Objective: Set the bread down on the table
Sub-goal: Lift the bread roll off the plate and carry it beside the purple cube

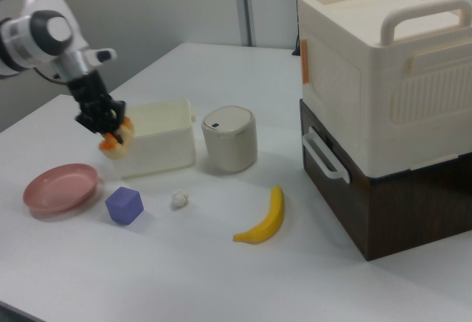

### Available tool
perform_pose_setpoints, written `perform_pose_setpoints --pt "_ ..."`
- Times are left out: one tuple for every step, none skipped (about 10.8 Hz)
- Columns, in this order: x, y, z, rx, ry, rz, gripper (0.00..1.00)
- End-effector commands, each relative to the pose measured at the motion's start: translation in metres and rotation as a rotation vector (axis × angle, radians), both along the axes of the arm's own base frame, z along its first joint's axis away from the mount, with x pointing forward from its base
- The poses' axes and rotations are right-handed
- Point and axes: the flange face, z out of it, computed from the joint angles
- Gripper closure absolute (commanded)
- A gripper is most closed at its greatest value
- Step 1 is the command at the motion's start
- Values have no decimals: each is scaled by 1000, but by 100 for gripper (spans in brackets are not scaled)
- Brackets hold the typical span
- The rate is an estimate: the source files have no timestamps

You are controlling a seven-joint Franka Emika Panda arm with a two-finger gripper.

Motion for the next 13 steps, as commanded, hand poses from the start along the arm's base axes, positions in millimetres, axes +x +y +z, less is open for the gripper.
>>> perform_pose_setpoints --pt "-10 -64 -43 -8 90 -93 100" --pt "-12 -82 -53 -13 109 -122 100" --pt "-11 -100 -56 -15 117 -150 100" --pt "-11 -112 -64 -16 134 -161 100" --pt "-15 -117 -75 -25 161 -151 100" --pt "-18 -124 -83 -33 179 -154 100" --pt "-23 -138 -96 -62 203 -160 100" --pt "-23 -147 -103 -71 201 -162 100" --pt "-26 -149 -113 -74 200 -153 100" --pt "-25 -161 -119 -72 194 -168 100" --pt "-25 -172 -127 -70 207 -187 100" --pt "-25 -172 -130 -70 213 -191 82" --pt "-24 -174 -128 -70 212 -195 44"
